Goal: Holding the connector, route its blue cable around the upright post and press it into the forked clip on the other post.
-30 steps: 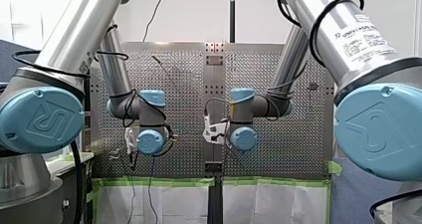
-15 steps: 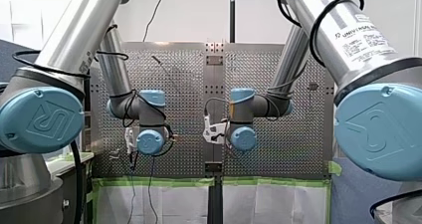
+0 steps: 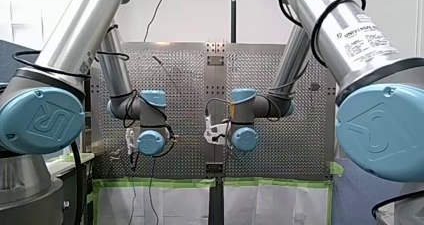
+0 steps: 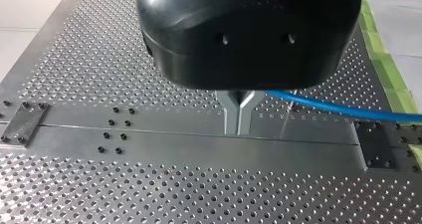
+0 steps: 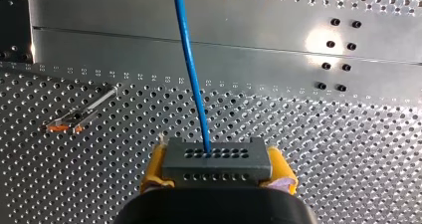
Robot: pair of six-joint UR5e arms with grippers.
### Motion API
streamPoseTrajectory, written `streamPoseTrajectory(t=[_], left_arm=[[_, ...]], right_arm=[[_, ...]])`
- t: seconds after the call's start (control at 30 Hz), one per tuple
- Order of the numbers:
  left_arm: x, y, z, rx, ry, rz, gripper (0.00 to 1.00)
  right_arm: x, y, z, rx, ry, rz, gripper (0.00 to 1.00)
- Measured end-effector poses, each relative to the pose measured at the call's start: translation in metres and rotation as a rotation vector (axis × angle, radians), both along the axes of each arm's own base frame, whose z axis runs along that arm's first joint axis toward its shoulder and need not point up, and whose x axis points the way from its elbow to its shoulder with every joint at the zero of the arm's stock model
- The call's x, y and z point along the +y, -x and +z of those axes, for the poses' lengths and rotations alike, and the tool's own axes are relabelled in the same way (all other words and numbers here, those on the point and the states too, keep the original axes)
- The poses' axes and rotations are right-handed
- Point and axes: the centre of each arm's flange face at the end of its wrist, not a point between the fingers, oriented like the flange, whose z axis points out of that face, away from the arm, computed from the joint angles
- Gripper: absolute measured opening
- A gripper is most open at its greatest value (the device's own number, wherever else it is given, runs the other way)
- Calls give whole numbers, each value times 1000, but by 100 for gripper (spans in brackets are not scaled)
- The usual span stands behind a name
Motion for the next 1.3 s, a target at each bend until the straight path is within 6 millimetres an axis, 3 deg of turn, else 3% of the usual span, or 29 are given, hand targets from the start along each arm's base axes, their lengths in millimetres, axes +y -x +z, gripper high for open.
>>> streamPoseTrajectory(t=[0.97,1.3], left_arm=[[0,0,-1,1,-2,-1,0],[-5,0,-22,2,-35,-65,0]], right_arm=[[6,5,-7,76,-79,9,0],[6,5,-7,76,-79,9,0]])
